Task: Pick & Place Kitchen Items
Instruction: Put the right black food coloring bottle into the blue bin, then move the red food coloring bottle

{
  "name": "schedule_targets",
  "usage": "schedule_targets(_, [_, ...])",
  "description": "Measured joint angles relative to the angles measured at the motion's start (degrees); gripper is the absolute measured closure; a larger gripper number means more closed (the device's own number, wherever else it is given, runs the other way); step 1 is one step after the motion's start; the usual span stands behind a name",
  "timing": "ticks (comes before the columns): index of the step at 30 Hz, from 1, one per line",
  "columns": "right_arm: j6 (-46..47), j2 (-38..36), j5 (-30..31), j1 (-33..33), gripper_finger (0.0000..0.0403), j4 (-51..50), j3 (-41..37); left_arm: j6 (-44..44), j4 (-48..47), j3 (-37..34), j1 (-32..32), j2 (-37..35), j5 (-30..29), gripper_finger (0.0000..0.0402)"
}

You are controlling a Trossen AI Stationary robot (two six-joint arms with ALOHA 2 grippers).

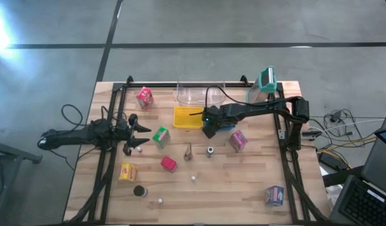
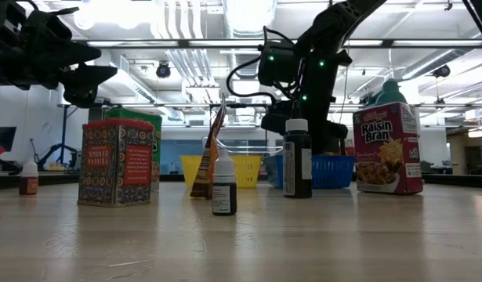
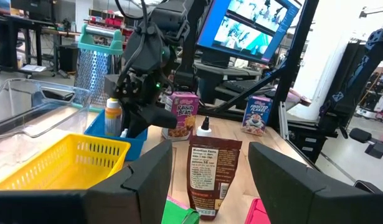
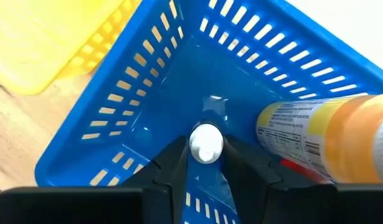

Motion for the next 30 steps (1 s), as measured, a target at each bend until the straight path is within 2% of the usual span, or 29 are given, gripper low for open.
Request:
schedule_targets(16, [-1.02,-0.29,0.78,0.00,0.0246,0.10,0.04,-0.02,0.00,0.00,0.02,0.00,0.00,0.0183])
schedule_targets(30, [-2.74,-7.66,2.43,2.09,0.0295,0.02,1.25,0.00,0.00,0.00,0.02,0.00,0.00,0.0183])
